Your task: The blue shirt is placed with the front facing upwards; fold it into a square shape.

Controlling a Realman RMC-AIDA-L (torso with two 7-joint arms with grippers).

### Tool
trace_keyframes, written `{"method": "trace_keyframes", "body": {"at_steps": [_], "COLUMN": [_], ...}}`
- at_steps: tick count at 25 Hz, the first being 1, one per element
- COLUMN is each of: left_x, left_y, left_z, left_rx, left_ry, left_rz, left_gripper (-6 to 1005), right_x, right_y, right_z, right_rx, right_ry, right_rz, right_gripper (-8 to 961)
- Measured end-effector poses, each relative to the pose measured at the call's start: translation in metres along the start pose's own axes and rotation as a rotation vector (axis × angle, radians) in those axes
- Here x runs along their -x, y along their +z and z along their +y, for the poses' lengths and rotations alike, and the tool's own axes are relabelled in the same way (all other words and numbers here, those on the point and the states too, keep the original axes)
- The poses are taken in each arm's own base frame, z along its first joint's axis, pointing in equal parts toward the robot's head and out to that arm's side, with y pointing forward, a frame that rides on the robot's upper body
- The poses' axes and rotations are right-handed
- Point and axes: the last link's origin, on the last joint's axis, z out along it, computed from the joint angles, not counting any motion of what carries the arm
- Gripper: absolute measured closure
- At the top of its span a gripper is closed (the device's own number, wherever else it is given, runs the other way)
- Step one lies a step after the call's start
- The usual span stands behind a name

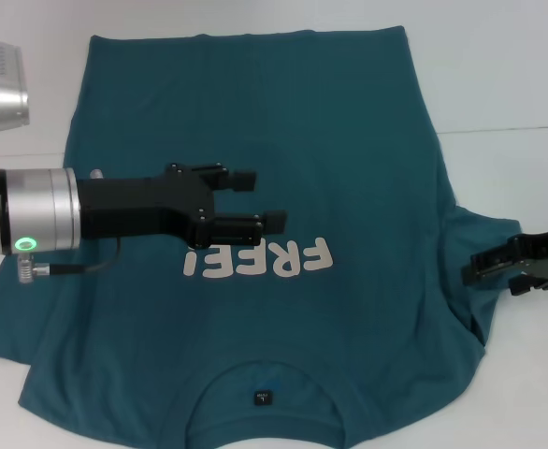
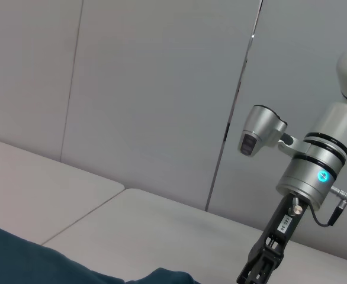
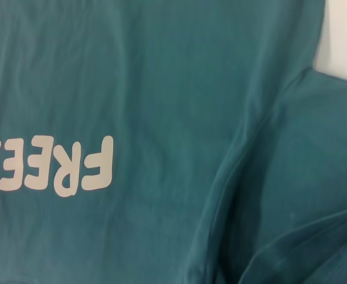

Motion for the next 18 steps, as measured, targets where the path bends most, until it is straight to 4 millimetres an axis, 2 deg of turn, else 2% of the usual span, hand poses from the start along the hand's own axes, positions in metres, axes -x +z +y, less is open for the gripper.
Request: {"method": "trace_keyframes", "body": {"at_steps": [6,12,18], "left_x": [0.0,0.0,0.0008], "left_y": [0.0,-0.0005,-0.0008], "left_z": [-0.0004,-0.0003,-0.0002], "left_rx": [-0.003,-0.003,-0.004], "left_ry": [0.002,0.003,0.001], "left_rz": [0.0,0.0,0.0], "left_gripper": [156,156,156], "right_x": [0.0007,0.0013,0.0009], "right_y": [0.0014,0.0038,0.0065], "right_z": [-0.0003,-0.0019,-0.0029], "right_rx": [-0.01,-0.016,-0.019], "right_ry": [-0.003,0.003,0.008], "right_rz": [-0.002,-0.012,-0.013], "right_gripper": [74,199,196]}}
